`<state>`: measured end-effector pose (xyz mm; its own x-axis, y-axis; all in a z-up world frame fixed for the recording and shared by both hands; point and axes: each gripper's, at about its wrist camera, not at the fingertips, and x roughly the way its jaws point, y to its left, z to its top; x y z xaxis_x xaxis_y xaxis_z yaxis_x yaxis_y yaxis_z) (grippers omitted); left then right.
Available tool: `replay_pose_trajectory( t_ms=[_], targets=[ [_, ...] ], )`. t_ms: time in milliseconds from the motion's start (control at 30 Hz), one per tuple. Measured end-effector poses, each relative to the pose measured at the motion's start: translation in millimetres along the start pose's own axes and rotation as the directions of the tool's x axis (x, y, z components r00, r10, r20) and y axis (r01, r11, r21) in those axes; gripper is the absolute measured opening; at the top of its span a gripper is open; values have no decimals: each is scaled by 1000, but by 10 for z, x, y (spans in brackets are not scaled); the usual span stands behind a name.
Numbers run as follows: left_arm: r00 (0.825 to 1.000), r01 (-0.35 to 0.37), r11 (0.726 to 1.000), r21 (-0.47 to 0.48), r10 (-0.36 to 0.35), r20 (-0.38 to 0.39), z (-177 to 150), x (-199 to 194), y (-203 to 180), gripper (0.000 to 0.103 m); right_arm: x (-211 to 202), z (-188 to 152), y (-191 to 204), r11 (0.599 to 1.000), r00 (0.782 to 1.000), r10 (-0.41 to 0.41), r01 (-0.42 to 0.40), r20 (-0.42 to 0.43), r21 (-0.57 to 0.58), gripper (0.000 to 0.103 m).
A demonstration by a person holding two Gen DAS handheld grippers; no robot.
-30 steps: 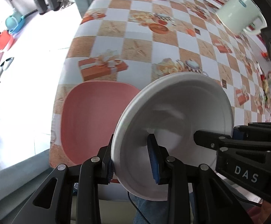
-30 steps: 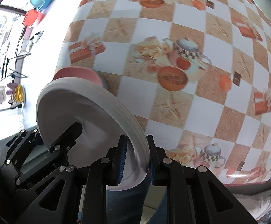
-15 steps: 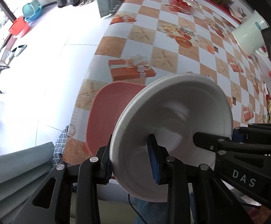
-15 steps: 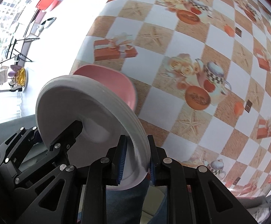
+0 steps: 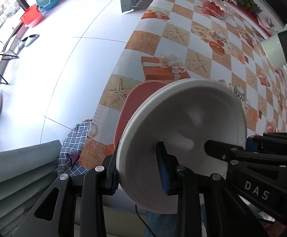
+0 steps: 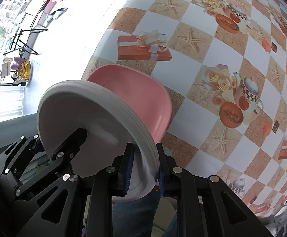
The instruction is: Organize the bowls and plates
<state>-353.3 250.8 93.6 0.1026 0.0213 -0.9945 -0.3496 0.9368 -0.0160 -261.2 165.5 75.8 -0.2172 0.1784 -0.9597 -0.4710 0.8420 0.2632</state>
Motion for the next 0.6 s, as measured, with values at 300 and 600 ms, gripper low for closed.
replay_pose_trajectory(
  t_ms=[300,600],
  targets=[
    [1000,-4,1000,-16,4,-24,70,131,71,34,119,81,1,1000,1000,1,-1,-17,8,23],
    [998,-19,1000,-16,18,-52,150,290,84,34,241,145,-19,1000,1000,1,0,-30,13,23]
  ],
)
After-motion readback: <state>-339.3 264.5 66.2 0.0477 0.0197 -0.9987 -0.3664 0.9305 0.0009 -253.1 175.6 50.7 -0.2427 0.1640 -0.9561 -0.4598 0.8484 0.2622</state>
